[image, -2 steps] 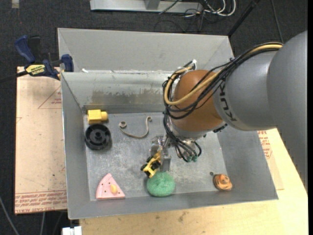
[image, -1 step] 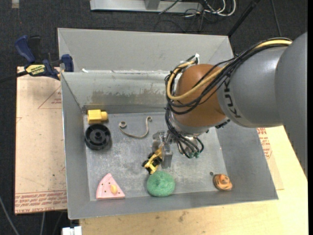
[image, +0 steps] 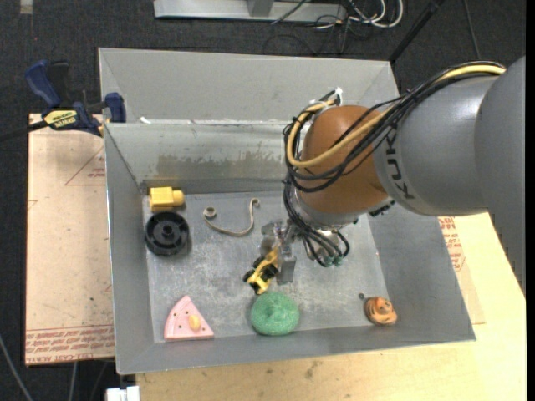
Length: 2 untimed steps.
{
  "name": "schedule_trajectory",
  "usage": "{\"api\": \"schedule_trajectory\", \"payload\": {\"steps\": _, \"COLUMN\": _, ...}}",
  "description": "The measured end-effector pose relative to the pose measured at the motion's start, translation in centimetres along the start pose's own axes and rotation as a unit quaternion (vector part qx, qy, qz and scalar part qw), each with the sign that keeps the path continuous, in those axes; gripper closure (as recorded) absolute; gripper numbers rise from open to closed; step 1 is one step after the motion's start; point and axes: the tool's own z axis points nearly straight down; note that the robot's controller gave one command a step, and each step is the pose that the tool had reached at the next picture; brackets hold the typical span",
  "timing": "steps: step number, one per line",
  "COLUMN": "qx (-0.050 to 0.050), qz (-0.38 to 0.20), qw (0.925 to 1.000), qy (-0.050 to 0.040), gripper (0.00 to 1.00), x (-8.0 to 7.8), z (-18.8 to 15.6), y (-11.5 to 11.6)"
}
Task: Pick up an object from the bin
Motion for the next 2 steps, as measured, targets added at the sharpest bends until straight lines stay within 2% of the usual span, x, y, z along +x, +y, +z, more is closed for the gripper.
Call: {"api": "schedule_trajectory", "payload": {"steps": 2, "qx": 0.0, "qz": 0.0, "qw": 1.0, "qy": 0.0052, "gripper": 1.0, "x": 0.2, "z": -1.5, "y": 0.0}}
